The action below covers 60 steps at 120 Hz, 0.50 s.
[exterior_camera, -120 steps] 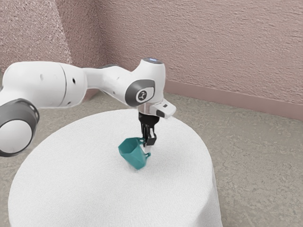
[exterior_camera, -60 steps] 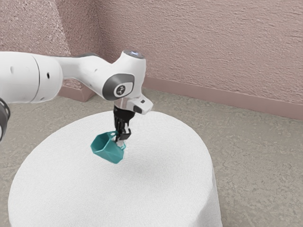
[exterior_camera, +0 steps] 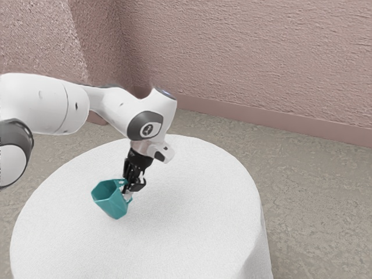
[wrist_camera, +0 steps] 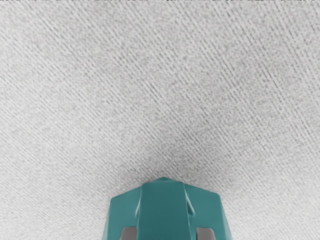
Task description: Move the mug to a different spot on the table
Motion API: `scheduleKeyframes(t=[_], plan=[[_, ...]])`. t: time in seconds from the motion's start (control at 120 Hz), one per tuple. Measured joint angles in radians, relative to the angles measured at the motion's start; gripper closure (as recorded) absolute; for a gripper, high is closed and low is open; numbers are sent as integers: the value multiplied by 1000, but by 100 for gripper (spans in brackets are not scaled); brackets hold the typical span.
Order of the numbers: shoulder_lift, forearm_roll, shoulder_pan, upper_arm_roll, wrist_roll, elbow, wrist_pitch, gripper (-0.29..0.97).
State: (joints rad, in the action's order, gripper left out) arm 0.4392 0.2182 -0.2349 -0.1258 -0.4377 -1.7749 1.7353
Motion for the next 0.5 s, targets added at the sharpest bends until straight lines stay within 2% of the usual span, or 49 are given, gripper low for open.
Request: scheduleKeyframes(t=[0.383,0.433,0.5], plan=[[75,-12,-1,6,12,75,14,71],[79,-15,-1,8,13,78,19,68],[85,-21,-2,17,13,79,26,56]])
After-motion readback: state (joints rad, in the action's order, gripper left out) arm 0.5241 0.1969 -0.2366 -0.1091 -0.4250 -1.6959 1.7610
